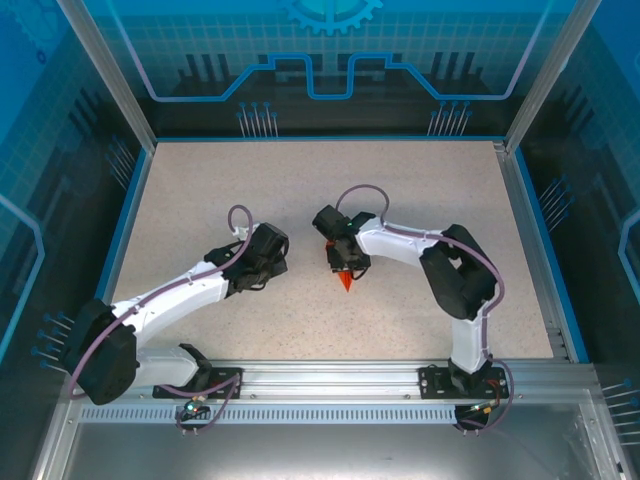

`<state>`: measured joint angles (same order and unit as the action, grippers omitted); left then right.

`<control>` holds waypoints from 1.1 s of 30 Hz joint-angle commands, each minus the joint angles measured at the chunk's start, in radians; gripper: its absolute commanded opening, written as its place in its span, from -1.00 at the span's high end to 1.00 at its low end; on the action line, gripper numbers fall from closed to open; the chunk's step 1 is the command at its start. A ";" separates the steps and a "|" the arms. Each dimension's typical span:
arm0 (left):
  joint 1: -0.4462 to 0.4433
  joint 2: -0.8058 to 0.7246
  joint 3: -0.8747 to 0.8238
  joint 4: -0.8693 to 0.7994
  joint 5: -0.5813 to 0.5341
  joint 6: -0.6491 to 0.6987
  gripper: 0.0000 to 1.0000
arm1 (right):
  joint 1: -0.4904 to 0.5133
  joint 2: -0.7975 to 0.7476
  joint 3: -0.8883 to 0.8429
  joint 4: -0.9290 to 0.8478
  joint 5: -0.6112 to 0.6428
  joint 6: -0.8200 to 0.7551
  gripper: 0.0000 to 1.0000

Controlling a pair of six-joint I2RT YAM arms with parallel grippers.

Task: Fold a paper plane with a square sheet of paper (pick it up from the middle)
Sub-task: Place the paper plane at the center of the table.

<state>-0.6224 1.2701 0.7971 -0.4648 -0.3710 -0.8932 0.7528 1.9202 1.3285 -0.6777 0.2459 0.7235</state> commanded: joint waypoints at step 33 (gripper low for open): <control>0.434 -0.233 -0.262 0.406 -0.236 0.556 -0.97 | -0.637 -0.763 -0.811 0.827 0.171 -0.636 -0.99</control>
<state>-0.2440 1.0504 0.5568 -0.1665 -0.6743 -0.4225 0.1417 1.1431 0.5438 -0.0692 0.4984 0.1532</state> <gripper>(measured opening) 0.985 0.994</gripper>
